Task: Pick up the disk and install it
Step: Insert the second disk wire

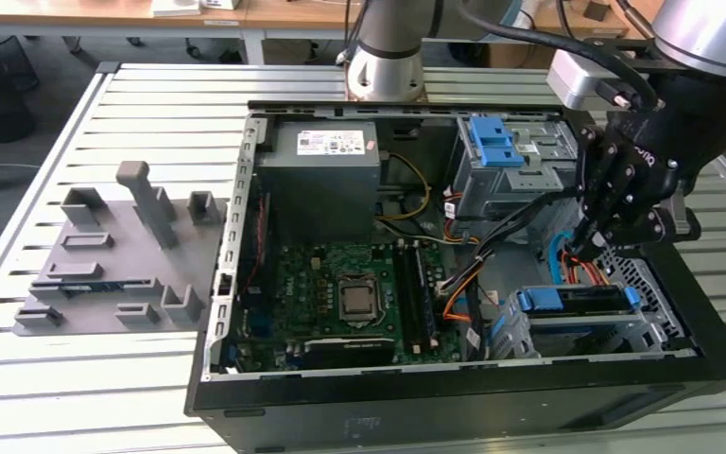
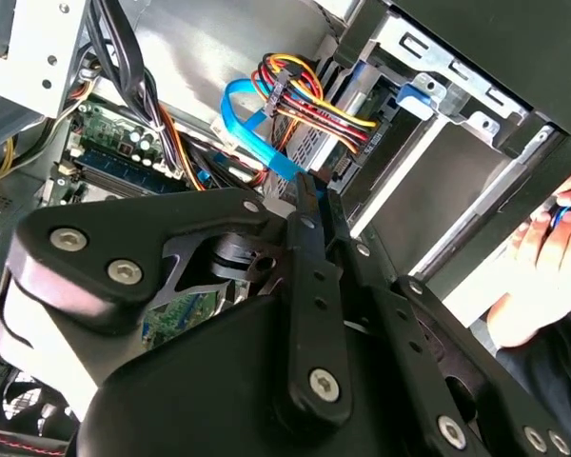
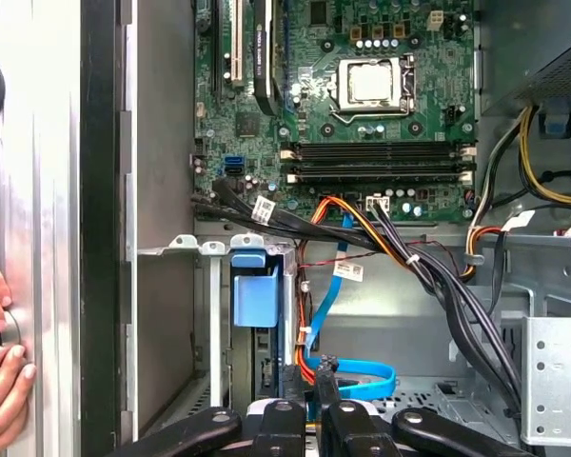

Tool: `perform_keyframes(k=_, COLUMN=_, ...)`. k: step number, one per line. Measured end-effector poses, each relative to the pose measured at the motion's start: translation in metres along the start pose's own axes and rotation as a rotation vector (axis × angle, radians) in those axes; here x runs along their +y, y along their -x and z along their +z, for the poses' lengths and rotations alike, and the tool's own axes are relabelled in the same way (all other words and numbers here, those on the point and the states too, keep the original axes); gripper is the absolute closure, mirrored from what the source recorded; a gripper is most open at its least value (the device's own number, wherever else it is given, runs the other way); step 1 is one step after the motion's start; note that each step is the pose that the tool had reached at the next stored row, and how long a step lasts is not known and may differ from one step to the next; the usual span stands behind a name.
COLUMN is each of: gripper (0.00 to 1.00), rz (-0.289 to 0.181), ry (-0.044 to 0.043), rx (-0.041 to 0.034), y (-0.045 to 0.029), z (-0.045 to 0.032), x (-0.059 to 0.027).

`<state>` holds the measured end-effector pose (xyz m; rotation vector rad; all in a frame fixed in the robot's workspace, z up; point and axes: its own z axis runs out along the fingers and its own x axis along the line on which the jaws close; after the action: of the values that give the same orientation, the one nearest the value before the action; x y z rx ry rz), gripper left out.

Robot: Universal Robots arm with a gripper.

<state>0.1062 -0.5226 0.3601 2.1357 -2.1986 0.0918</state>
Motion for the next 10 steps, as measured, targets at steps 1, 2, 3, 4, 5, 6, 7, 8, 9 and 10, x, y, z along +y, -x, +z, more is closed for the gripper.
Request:
perform_keyframes(k=1, gripper=0.84, rz=0.0, ry=0.0, rx=-0.0002, y=0.0, z=0.0001, x=0.0)
perform_keyframes(k=2, gripper=0.84, rz=0.0, ry=0.0, rx=-0.0031, y=-0.0001, z=0.0002, x=0.0)
perform_keyframes(k=3, gripper=0.84, rz=0.0, ry=0.0003, rx=-0.0103, y=-0.0003, z=0.0003, x=0.0)
perform_keyframes(k=4, gripper=0.84, rz=0.0, ry=0.0006, rx=-0.0219, y=-0.0006, z=0.0003, x=0.0001)
perform_keyframes(k=5, gripper=0.84, rz=0.0, ry=0.0009, rx=-0.0328, y=-0.0009, z=0.0002, x=0.0001)
perform_keyframes(k=6, gripper=0.84, rz=0.0, ry=0.0011, rx=-0.0418, y=-0.0015, z=0.0003, x=0.0)
perform_keyframes(k=7, gripper=0.84, rz=-0.001, ry=0.0013, rx=-0.0463, y=-0.0022, z=0.0004, x=-0.0001)
perform_keyframes(k=8, gripper=0.84, rz=0.0, ry=0.0013, rx=-0.047, y=-0.0033, z=0.0006, x=-0.0001)
perform_keyframes(k=9, gripper=0.84, rz=-0.001, ry=0.0013, rx=-0.047, y=-0.0045, z=0.0008, x=-0.0001)
perform_keyframes(k=10, gripper=0.84, rz=-0.001, ry=0.0013, rx=-0.0471, y=-0.0054, z=0.001, x=-0.0001)
